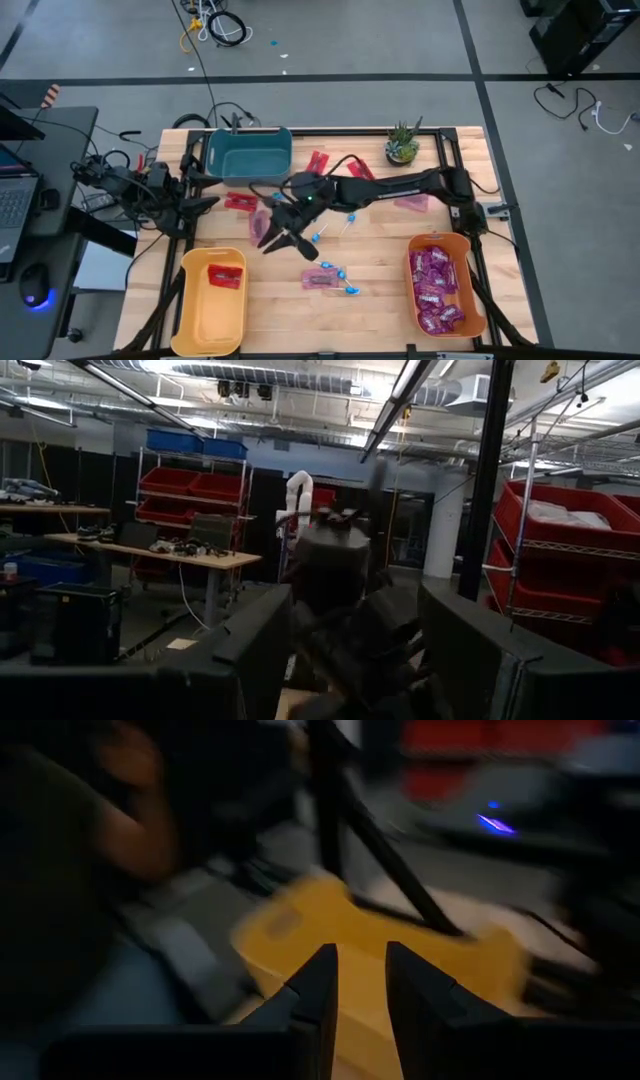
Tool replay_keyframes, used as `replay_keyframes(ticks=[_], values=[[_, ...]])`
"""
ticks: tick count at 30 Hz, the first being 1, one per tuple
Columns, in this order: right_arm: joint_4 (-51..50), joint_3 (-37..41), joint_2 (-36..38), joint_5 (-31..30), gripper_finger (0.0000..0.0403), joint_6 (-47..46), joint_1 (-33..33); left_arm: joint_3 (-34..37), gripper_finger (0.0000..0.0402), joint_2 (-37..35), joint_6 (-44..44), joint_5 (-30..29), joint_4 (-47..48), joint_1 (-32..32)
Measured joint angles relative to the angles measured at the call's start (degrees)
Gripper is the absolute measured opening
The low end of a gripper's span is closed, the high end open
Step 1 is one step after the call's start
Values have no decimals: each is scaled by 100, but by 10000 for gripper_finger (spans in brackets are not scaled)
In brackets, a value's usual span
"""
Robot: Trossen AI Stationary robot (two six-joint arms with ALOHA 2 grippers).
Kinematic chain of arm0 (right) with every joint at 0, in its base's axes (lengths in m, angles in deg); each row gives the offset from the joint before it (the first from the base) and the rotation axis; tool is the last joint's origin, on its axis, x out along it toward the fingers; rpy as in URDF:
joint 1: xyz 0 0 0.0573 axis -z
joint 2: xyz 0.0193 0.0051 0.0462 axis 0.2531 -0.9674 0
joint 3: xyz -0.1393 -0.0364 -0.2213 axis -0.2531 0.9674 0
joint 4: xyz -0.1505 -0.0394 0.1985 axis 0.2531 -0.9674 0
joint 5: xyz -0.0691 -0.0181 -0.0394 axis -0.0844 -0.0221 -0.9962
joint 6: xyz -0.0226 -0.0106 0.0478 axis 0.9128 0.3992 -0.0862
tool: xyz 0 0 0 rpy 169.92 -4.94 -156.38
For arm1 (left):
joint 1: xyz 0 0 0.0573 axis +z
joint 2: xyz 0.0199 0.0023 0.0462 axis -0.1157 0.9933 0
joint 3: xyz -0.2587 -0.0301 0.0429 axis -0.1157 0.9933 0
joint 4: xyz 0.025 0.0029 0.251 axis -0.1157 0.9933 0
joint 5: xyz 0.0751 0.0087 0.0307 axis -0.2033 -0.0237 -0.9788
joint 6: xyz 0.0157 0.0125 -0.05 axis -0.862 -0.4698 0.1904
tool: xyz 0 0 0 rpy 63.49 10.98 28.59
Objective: Sort candy
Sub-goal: Put the red candy into the yellow bin
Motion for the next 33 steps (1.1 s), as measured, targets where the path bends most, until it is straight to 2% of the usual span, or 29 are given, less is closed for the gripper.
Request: replay_keyframes(ticks=[4,13,17,23,33], values=[[-1064,2,392,-1265,74,589,-129,0,218,0,0,0,49,0],[-2569,2,755,-2324,74,650,-390,0,218,2,4,2,167,0],[-3023,29,740,-2447,73,497,-483,0,218,2,20,2,175,0],[-2858,425,803,-2466,55,305,-572,0,218,4,22,2,174,0],[-2760,1369,1395,-3167,41,-195,-821,0,218,4,22,2,204,0]])
